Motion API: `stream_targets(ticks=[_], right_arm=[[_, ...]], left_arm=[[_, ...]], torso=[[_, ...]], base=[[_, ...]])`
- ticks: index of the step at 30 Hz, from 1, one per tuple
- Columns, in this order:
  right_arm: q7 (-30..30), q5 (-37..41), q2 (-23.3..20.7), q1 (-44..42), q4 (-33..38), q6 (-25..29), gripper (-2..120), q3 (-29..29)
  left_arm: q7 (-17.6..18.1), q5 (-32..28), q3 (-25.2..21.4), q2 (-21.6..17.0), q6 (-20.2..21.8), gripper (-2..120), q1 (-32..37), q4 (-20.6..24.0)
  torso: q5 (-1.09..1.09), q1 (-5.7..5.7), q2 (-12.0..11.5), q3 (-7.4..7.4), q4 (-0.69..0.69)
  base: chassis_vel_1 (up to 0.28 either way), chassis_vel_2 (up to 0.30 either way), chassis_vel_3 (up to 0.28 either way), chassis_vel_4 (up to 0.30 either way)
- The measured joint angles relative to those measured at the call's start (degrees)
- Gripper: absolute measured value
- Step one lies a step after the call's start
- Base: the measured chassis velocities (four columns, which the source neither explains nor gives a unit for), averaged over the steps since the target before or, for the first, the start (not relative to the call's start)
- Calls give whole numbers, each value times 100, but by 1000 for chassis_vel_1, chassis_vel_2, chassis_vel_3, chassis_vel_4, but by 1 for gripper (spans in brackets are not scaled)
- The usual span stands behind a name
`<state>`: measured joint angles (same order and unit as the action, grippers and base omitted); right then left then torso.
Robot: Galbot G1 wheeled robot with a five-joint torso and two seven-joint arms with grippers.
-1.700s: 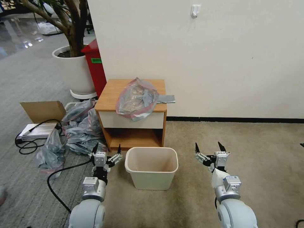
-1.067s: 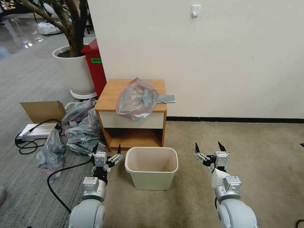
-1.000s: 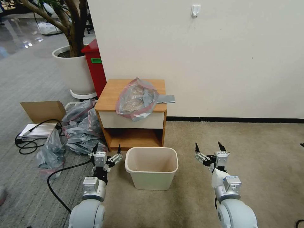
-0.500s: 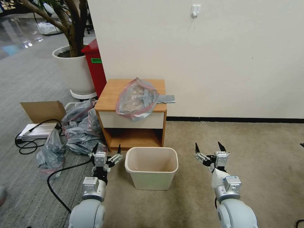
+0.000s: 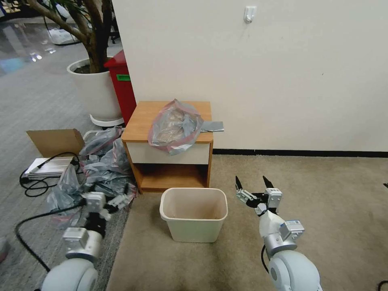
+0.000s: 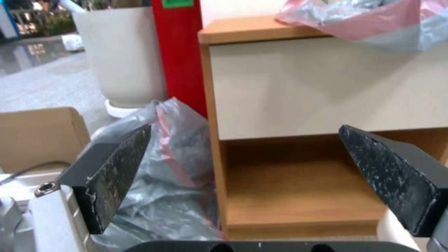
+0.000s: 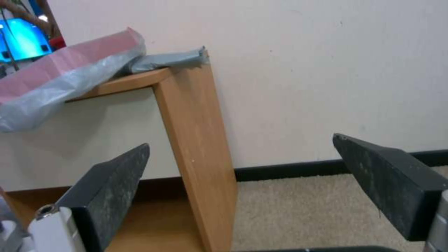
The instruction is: Pick up the garbage bag from the table and place it over the trash can.
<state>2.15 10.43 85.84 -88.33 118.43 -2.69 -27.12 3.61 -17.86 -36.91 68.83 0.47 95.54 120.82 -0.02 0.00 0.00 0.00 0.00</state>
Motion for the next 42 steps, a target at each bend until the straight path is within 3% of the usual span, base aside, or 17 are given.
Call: stream_targets(ticks=[13,17,21,25,34,37,42], right_arm=[[-159,1065,-202,535,-359,-41,100,162],[-286,1809,-271,954,-608,-39,100,337],[-397,3150,-272,1747,-1117,-81,100,545],[-510,3909,-252,2303,-1471,-163,100,747],[-685,4707,-118,3163,-2227,-167,100,1026],[-680,5097,60,3732,-2986,-134,99,1037],[-595,5165,148,4100,-3456,-48,99,1018]], left_arm=[[2,-38,-24,57,-121,100,108,117],[33,-11,-43,69,-149,100,145,145],[142,37,-49,204,-154,100,251,212],[184,98,-119,275,-169,100,371,265],[465,119,-202,397,-212,99,427,305],[532,41,-220,500,-205,98,566,396],[576,38,-251,559,-202,98,591,409]], torso=[[2,0,-1,0,0],[2,0,-1,1,0],[2,0,0,1,1],[2,0,0,1,1],[1,0,-1,1,0],[2,0,0,1,2],[2,0,-1,1,1]], base=[[0,0,0,0],[0,0,0,0],[0,0,0,0],[0,0,0,0],[0,0,0,0],[0,0,0,0],[0,0,0,0]])
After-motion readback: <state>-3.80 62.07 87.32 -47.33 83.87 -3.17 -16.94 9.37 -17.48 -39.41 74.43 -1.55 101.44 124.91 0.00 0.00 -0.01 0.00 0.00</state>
